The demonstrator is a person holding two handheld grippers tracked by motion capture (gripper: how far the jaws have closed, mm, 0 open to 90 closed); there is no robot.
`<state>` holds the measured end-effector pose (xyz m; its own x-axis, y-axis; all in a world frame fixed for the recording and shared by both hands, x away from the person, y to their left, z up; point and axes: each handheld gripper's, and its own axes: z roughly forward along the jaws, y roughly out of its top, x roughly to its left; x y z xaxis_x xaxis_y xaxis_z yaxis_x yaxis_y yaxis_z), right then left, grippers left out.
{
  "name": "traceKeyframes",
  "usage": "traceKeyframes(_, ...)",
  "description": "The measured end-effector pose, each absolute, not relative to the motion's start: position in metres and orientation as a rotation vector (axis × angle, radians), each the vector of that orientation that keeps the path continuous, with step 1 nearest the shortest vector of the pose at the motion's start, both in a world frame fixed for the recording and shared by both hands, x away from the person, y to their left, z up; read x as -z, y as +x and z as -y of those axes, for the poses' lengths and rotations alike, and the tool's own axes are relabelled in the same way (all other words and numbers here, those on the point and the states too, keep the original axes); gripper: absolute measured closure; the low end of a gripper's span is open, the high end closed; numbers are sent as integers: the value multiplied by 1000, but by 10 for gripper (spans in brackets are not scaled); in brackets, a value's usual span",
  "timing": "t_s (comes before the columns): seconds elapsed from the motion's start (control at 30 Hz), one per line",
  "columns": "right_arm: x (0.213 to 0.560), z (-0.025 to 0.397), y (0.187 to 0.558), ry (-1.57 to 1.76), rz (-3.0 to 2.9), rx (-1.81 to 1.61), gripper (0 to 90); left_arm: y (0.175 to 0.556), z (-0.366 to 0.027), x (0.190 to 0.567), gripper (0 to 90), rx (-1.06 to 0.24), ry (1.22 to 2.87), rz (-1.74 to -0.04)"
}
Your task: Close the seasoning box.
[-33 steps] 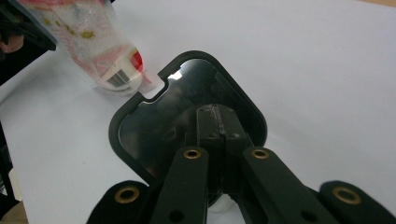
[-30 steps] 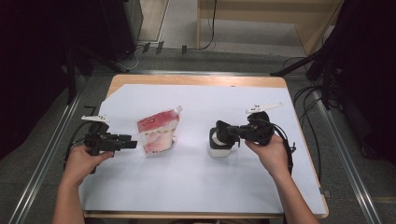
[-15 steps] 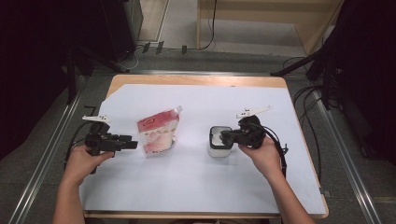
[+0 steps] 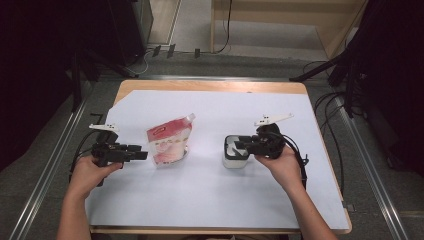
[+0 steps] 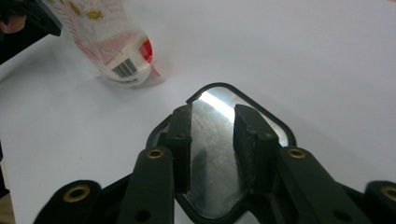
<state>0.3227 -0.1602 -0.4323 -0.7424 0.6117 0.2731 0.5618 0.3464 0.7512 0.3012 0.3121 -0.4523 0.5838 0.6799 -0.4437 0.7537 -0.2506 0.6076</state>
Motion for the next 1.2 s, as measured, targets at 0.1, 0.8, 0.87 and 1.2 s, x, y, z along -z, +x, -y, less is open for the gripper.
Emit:
traceKeyframes(0.1,431,165,323,1097,-2520,-1406,673,302,-312,453,444,115,1998,-1141)
traceKeyframes(0.8,429,215,332,1135,-2336,-1409,468,303,-307,456,437,115,2009,-1141)
traceKeyframes(0.87,430,222,333,1158,-2316,-1405,468,303,-306,455,437,117,2018,-1145)
traceKeyframes(1.2,445,247,341,1217,-2283,-1365,453,304,-305,457,434,110,2016,-1145)
